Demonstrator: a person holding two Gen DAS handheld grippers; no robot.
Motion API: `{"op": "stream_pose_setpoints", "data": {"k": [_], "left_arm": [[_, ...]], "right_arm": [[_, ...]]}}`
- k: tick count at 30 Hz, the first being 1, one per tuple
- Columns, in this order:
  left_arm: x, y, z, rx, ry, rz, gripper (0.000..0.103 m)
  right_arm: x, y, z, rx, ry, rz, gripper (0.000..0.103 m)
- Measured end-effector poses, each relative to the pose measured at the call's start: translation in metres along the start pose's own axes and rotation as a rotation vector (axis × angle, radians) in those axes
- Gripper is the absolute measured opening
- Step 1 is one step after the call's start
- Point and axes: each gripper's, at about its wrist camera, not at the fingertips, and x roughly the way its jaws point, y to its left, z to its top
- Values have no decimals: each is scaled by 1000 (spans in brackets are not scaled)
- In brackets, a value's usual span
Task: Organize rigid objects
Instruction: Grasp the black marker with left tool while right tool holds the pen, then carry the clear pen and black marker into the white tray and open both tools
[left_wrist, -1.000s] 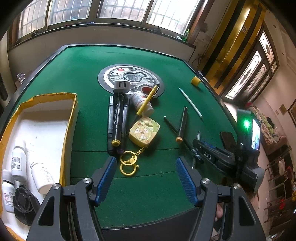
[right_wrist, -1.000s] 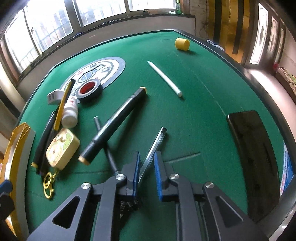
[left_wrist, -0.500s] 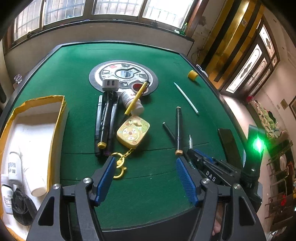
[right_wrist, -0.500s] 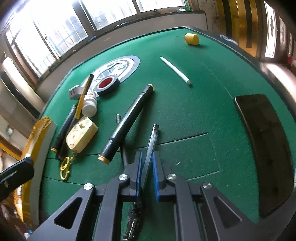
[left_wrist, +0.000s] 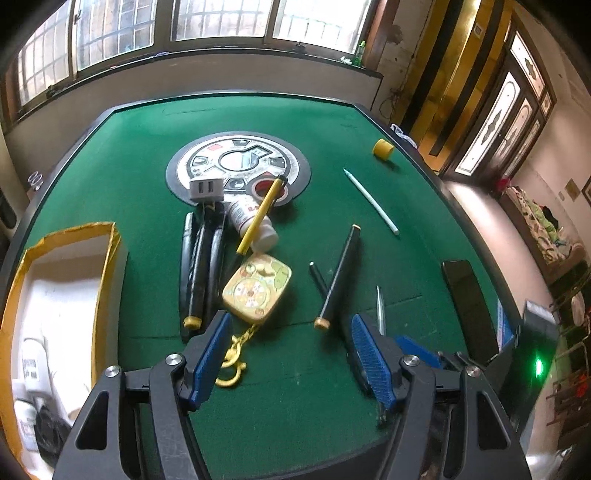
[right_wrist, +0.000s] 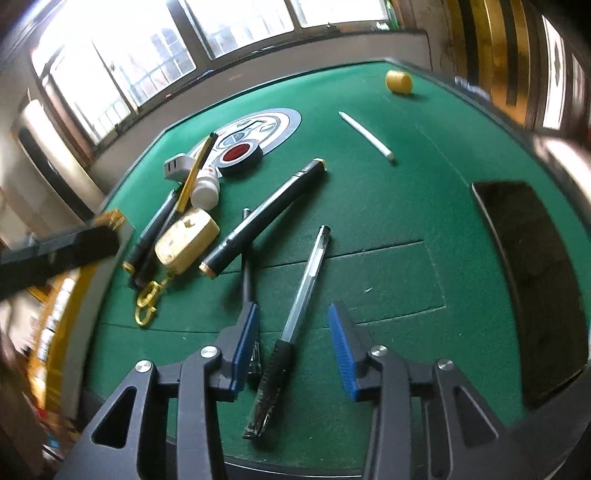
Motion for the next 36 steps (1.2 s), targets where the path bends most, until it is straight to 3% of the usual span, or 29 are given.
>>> {"op": "stream_pose_setpoints", "data": {"k": [3,6,13,19,23,25,28,36], "left_arm": [[15,-7,10,22,14,2,70],[34,-17,20,53,34,-8,70],[80,-56,39,165,79,-30,68],[109,-67,38,232,137,2,36],[118,-65,34,212,148,20,18],[116,-66,31,216,137,23,15],[110,-62,28,193,129,12,14],[53,-24,21,1,97,-149,14]], "right_arm": [[2,5,-1,-26,-4,-34,37],[1,2,-1,-35,-8,-72,25],[0,-13,-1,8,-9,-16,17],[-1,-17,0,21,-11,6,17],[0,-17,1,17,-13,11,17],[1,-16,1,5,-19,3,17],[2,-13,2,-7,-18,0,13],[0,-19,1,64,-20,45,8]]}}
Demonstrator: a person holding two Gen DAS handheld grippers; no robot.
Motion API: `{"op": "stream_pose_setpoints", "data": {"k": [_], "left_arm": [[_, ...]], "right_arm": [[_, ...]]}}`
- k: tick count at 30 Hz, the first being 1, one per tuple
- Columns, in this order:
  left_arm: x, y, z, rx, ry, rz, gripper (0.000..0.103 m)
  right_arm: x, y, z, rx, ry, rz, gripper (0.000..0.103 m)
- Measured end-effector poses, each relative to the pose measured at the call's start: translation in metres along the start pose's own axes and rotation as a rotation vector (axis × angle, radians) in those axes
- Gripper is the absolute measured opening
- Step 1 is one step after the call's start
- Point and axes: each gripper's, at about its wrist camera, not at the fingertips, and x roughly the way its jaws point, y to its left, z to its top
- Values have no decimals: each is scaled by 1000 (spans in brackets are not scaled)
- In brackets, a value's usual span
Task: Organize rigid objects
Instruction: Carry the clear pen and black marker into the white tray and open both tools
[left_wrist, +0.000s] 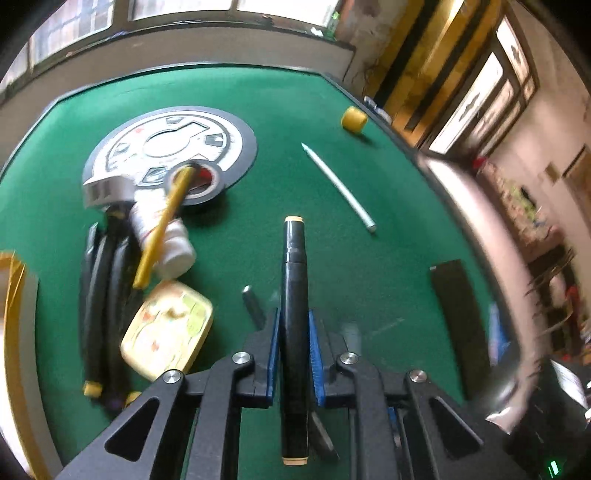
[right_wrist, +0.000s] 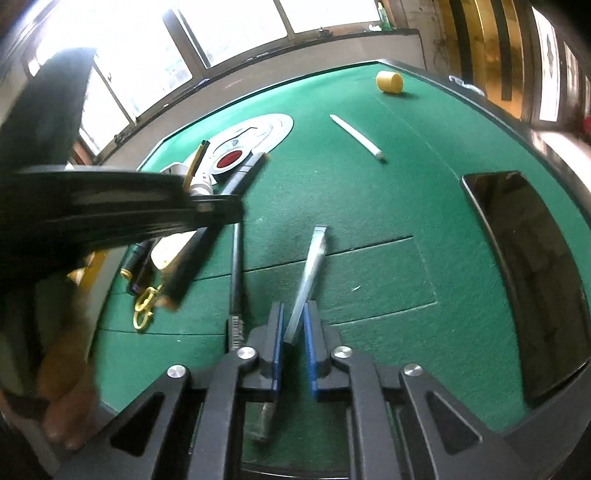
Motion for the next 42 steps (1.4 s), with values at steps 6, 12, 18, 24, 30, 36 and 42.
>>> {"op": "stream_pose_setpoints", "data": {"k": [6,12,18,24,30,36,42], "left_arm": [[-47,20,-22,-78,-27,-69,14],[-81,31,-40,-102,-53,-97,14],[-104,49,-50,-131,-74,-89,14],[-123,76,-64,-187,-95,-78,14],[-136,100,-75,-242,-110,-63,14],[-150,117,-79,-275,-140,-56,14],[-159,128,-80,-302,-165,-53,14]], "right_arm": [[-18,11,5,-1,-59,-25,8],[-42,31,5,-1,-96,44,8],[-61,67,0,-38,-98,130,8],[-62,103,-4,-87,-69,187,8],[-53,137,-10,-129,-21,238,8],[-49,163,-13,-169,-1,266,8],[-41,180,-11,-189,25,289,8]]}}
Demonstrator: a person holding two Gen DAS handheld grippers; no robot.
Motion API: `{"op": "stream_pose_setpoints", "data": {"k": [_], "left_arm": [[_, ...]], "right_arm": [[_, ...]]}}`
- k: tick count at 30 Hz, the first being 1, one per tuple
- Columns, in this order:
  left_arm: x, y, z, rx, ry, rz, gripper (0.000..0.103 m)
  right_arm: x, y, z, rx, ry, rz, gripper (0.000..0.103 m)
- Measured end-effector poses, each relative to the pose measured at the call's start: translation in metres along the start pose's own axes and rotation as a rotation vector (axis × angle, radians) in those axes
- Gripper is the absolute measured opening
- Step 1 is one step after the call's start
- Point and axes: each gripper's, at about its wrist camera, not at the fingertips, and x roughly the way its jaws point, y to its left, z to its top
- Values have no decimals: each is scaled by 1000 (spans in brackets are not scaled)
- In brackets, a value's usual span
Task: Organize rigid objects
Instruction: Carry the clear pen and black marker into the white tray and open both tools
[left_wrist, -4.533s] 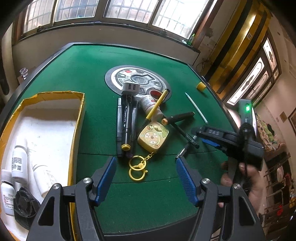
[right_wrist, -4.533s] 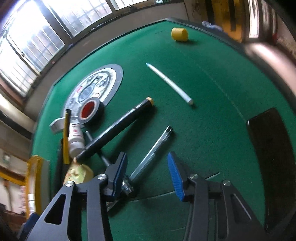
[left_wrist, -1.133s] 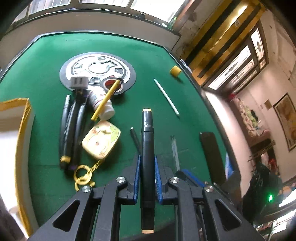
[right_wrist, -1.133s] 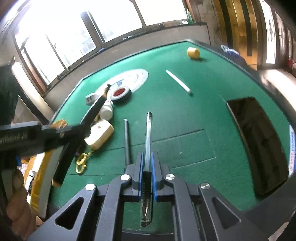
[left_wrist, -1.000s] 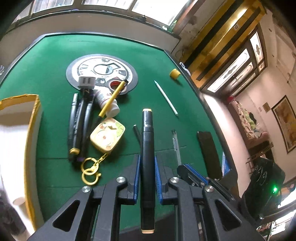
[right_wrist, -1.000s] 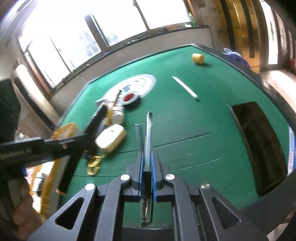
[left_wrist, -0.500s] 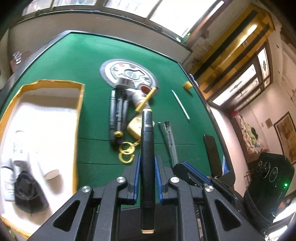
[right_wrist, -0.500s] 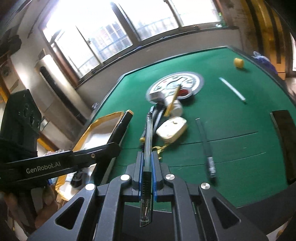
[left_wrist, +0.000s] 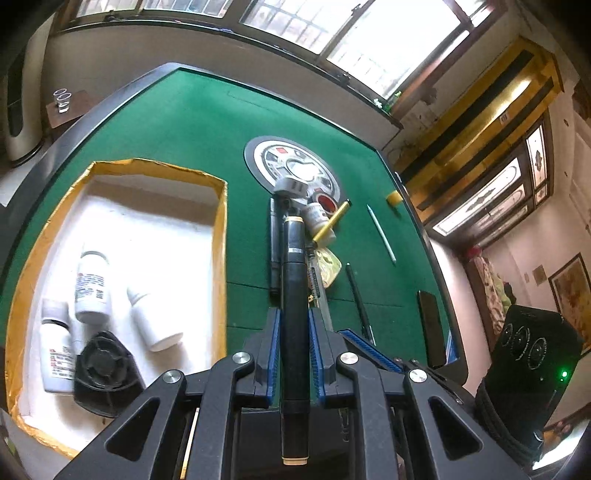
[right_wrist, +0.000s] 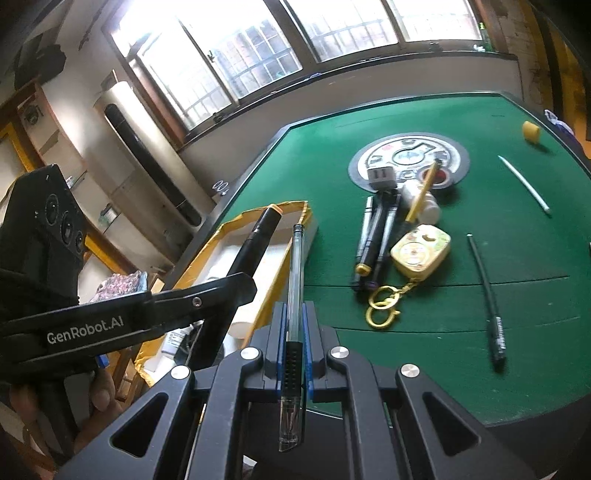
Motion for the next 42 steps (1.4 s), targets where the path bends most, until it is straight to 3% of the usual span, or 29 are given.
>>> {"op": "stream_pose_setpoints", "data": {"k": [14,25,34,42], "left_arm": [[-23,36,6,-67,-47,15,14],[-21,72,11,-136,-40,40,14],[-27,111,14,-218,-60,106,14],[-26,129,29,-219,-68,154,14]], "right_arm": [[27,25,13,-28,40,57,8],[43,34,12,-35,78,78,8],[56,34,16,-35,101,95,8],[78,50,22,-72,138,102,8]]}}
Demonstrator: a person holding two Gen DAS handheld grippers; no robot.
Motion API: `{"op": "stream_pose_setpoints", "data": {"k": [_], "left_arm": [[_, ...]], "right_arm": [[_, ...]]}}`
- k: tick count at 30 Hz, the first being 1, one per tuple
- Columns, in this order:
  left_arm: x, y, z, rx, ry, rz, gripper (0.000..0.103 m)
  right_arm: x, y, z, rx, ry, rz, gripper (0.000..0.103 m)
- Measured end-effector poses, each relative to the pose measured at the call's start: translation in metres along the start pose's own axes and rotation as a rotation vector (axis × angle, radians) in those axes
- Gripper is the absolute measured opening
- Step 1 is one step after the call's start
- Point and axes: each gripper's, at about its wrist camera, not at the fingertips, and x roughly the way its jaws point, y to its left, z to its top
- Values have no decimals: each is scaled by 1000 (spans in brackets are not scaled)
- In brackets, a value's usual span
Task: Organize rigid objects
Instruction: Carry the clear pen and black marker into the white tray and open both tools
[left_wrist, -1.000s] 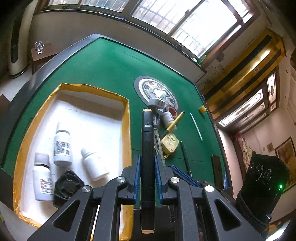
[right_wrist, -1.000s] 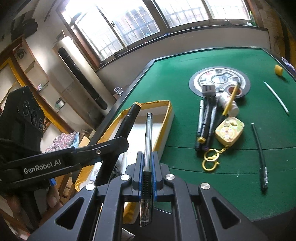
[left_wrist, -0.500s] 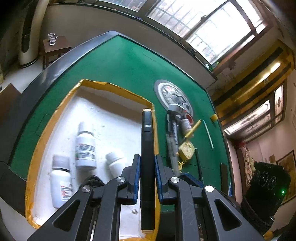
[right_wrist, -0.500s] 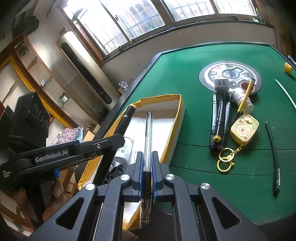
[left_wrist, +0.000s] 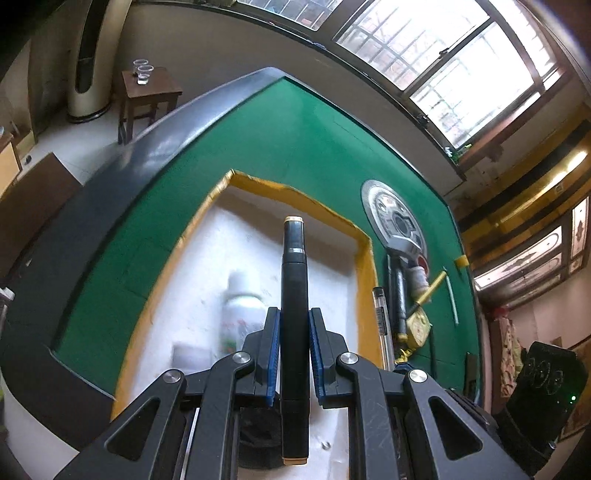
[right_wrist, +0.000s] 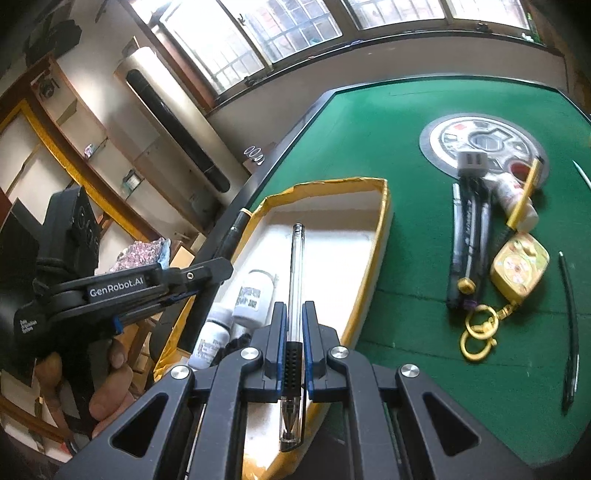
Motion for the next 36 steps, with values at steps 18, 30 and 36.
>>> {"op": "stream_pose_setpoints", "data": {"k": [18,30,36], "left_arm": [[58,25,41,91,100,200,15],[78,22,41,153,106,265,15],[77,20,41,159,102,254,15]], "right_arm": [[77,10,37,-97,92,-135,8],[98,14,37,-162,145,-236,8],[100,15,35,-180,149,-256,8]]}}
